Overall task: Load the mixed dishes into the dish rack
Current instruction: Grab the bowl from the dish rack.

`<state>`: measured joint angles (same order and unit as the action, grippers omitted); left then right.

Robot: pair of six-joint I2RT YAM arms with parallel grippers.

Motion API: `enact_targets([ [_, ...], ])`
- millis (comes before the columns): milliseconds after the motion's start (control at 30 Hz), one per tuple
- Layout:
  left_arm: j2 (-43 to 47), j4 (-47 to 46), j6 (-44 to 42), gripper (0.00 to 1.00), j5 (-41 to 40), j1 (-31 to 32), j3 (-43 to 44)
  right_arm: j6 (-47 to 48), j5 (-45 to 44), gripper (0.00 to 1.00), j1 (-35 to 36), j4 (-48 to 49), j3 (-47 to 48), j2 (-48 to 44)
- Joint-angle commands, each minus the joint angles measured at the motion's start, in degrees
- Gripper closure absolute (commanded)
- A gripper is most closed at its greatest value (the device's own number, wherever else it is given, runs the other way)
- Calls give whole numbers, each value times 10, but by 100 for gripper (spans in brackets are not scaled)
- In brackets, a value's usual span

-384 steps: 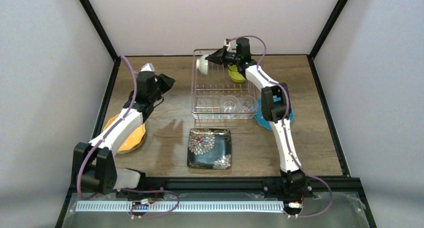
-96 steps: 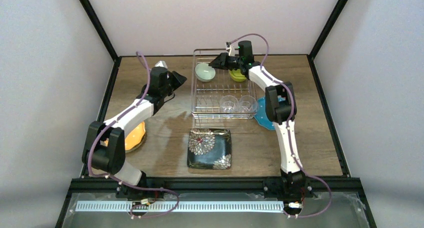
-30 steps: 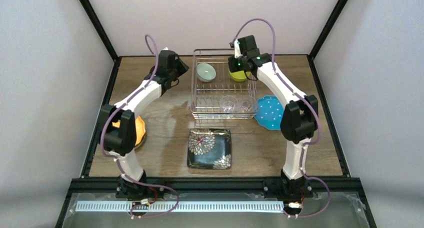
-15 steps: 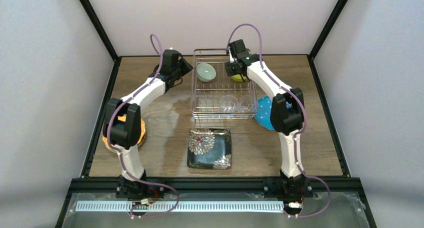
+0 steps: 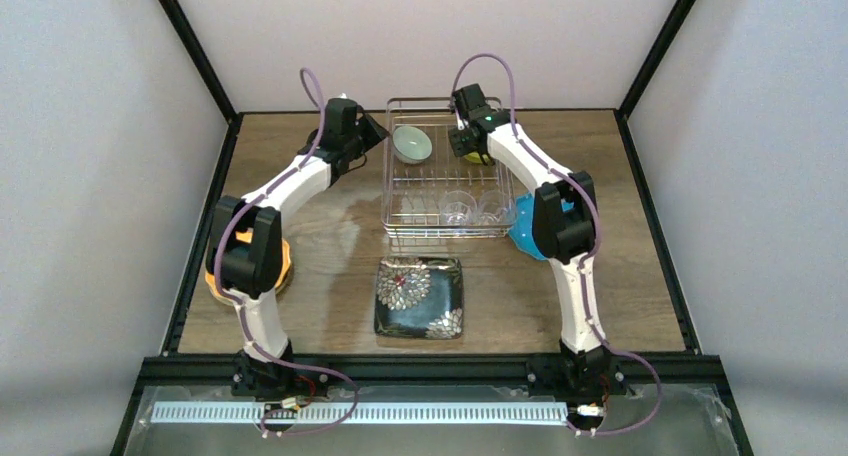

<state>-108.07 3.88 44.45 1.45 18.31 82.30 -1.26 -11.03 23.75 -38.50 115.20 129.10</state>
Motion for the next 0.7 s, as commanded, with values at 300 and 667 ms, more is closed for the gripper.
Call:
enact_targets([
  [300, 3, -20, 6, 10, 10, 0, -19, 8, -12, 35, 1, -2, 20, 34],
  [667, 24, -24, 7, 10, 11, 0, -43, 6, -14, 45, 1, -7, 44, 57],
])
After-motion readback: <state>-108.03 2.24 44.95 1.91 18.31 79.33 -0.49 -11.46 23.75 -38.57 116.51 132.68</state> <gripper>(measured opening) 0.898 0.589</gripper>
